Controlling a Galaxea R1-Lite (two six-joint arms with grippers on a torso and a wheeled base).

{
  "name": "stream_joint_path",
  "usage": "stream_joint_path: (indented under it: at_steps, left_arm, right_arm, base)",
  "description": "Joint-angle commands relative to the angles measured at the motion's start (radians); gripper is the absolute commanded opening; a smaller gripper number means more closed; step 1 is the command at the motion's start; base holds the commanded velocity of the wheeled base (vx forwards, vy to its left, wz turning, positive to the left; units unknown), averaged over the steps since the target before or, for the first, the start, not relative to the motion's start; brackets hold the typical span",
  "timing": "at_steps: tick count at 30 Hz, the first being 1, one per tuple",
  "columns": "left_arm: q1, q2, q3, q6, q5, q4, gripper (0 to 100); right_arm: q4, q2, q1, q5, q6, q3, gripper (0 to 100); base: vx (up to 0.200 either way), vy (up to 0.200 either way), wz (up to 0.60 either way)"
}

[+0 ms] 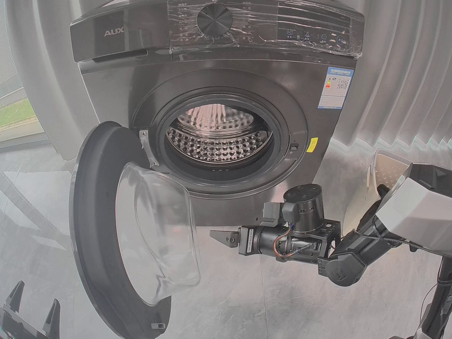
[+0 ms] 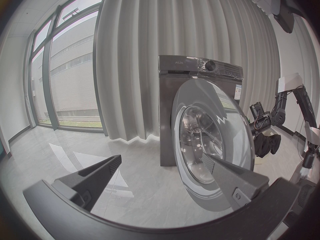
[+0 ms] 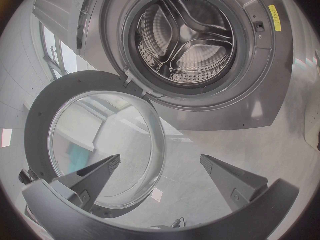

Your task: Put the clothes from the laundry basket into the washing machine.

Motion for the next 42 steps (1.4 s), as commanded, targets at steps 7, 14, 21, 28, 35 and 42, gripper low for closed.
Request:
stream_joint_path:
  at_steps: [7,14,21,28,35,42]
  left_arm:
    - [0.000,-0.018,0.018,0.000,-0.001,0.000,100]
    - [0.000,-0.018,0.018,0.000,-0.001,0.000,100]
    - [0.000,-0.018,0.018,0.000,-0.001,0.000,100]
    - [0.000,-0.018,0.018,0.000,0.001,0.000,100]
    - [0.000,-0.018,0.018,0.000,-0.001,0.000,100]
    - [0.000,-0.018,0.018,0.000,0.001,0.000,100]
  right_arm:
    - [0.081,0.048,0.035,0.000,0.000,-0.076,100]
    - [0.075,0.105,0.100,0.000,0.002,-0.107,100]
    - [0.069,0.097,0.117,0.000,0.006,-0.105,100]
    - [0.066,0.100,0.113,-0.001,0.025,-0.108,100]
    - [0.066,0.105,0.113,-0.003,0.025,-0.122,100]
    - [0.066,0.106,0.115,-0.004,0.025,-0.133,100]
  base:
    - [0.000,0.000,0.00]
    - [0.000,0.000,0.00]
    - [0.000,0.000,0.00]
    - [0.000,0.000,0.00]
    - [0.000,0.000,0.00]
    - [0.000,0.000,0.00]
